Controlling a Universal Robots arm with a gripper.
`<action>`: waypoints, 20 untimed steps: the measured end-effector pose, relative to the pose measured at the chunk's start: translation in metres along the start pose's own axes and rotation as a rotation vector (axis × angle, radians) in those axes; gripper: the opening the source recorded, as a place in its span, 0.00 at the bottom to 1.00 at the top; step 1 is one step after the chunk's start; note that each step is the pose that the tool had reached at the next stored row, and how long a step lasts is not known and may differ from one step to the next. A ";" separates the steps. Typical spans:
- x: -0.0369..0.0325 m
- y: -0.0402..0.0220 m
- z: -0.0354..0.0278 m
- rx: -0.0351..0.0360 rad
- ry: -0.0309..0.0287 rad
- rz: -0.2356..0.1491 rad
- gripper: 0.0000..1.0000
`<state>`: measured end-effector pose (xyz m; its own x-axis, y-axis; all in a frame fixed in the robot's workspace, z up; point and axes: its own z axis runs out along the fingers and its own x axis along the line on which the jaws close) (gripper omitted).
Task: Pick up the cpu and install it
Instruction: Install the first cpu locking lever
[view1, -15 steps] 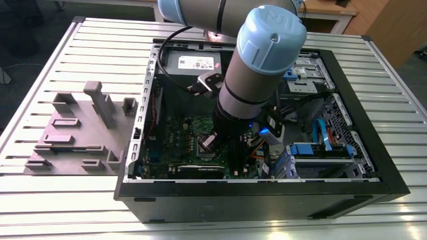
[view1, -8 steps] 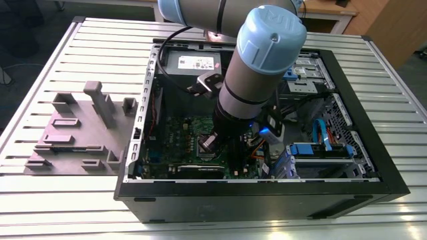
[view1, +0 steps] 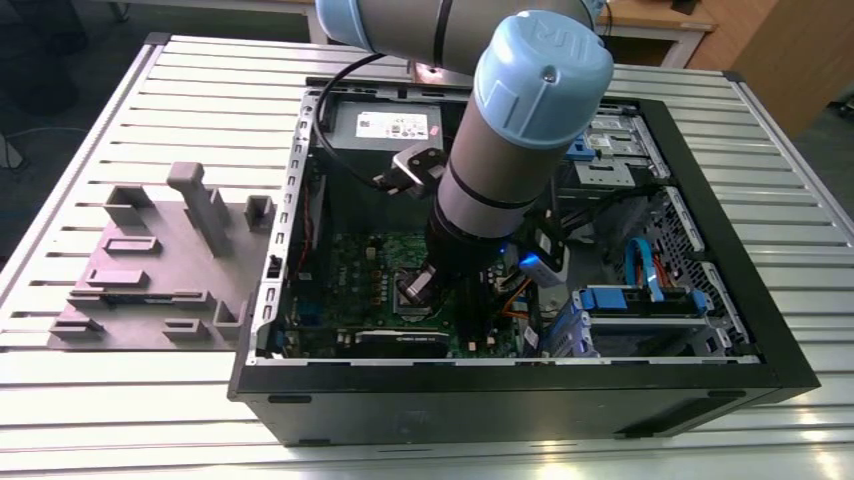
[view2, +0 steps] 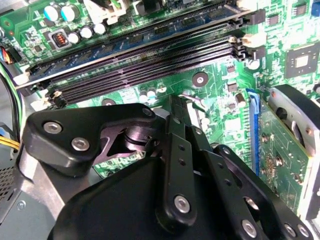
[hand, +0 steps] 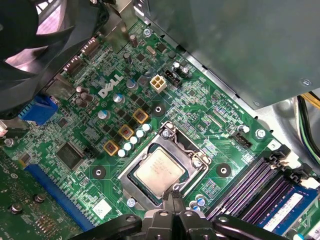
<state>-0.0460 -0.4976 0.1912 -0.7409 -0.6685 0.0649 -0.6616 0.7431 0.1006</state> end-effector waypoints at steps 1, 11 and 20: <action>-0.0001 -0.0001 0.0002 0.0001 0.0002 -0.003 0.10; -0.0009 -0.0010 0.0015 0.0049 0.0074 -0.070 0.10; -0.0045 -0.0042 0.0027 0.0050 0.0077 -0.075 0.10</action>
<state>-0.0402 -0.4976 0.1878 -0.6880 -0.7228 0.0650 -0.7161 0.6907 0.1006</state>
